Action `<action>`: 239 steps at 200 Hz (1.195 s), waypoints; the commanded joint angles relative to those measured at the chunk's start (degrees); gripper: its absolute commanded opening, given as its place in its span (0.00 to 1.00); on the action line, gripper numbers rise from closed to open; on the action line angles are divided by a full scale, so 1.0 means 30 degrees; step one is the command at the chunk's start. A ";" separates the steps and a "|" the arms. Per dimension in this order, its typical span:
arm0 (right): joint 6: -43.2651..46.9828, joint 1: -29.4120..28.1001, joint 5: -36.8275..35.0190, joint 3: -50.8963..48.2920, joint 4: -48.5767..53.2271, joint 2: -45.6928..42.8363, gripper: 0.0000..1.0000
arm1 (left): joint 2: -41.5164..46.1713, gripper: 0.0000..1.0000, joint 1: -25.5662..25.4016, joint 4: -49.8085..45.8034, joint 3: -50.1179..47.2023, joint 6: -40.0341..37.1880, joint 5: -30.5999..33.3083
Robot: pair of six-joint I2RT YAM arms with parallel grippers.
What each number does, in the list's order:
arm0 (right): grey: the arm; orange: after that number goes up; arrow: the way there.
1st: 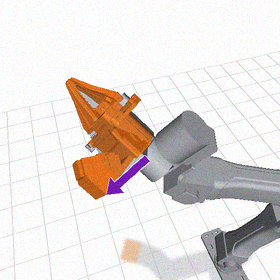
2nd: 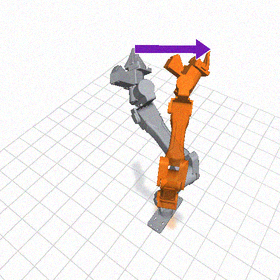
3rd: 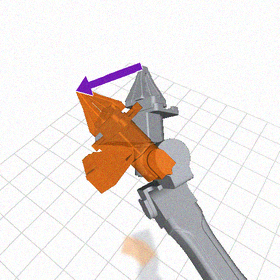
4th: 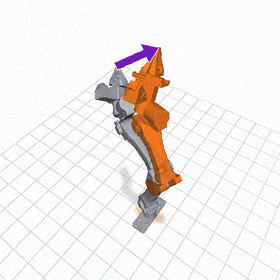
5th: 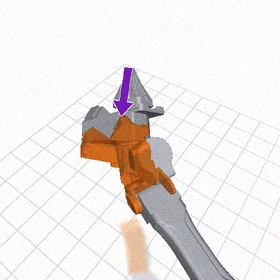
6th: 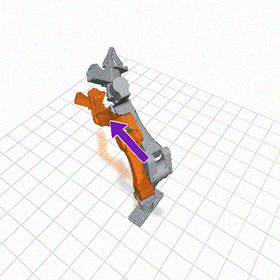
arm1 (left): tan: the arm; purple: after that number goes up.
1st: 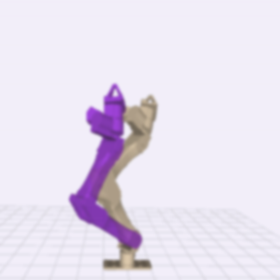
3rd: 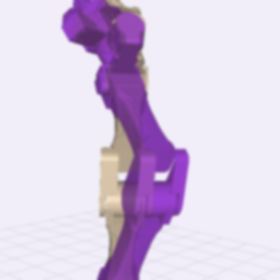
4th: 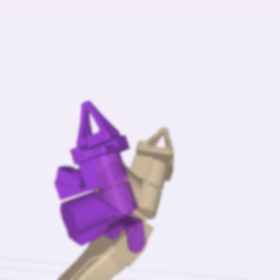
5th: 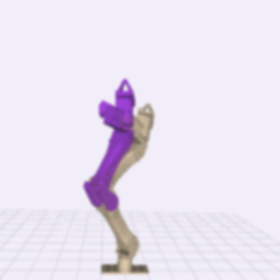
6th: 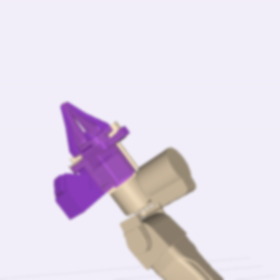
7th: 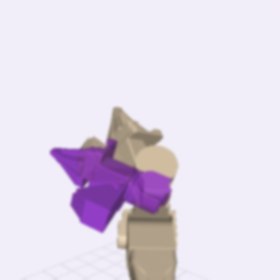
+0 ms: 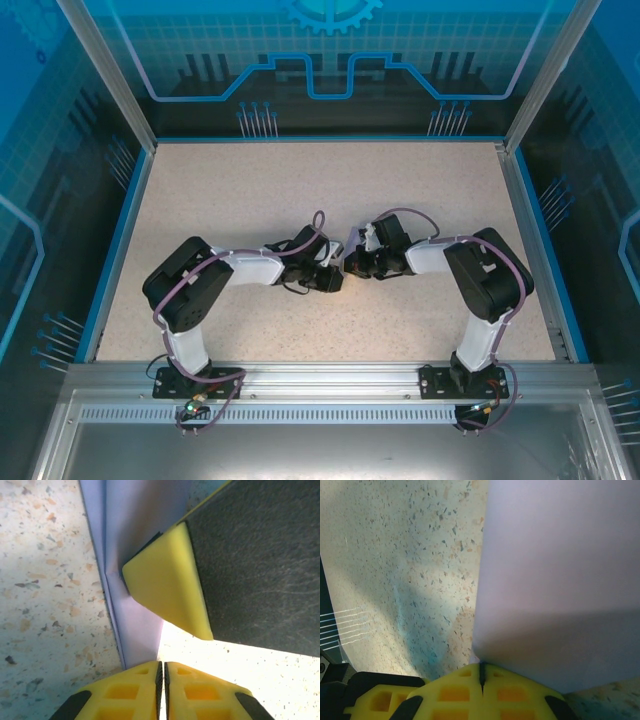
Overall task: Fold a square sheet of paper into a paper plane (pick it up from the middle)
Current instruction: Fold the wing for the fifth time at the center of the table.
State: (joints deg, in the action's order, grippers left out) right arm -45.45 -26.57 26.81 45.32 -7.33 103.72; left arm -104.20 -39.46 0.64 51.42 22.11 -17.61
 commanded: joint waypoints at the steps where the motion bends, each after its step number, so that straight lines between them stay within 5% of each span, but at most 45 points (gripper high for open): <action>1: 0.0001 0.0447 -0.1007 -0.0519 0.2096 -0.0197 0.04 | -0.0375 0.13 0.0277 -0.0251 -0.0998 -0.0550 0.0458; 133: -0.2357 0.0889 -0.0089 0.0384 0.1028 -0.2963 0.10 | -0.0747 0.11 0.0787 0.0250 -0.2256 -0.1590 0.0420; 239: -0.3835 0.0038 -0.0102 0.1482 -0.0980 -0.0076 0.10 | -0.0948 0.11 0.0894 0.0518 -0.2527 -0.1691 0.0237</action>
State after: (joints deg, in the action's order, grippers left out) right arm -56.25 -25.61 26.59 47.62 -9.52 101.36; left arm -103.83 -37.91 8.93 46.74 19.07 -20.43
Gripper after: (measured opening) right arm 0.101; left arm 0.109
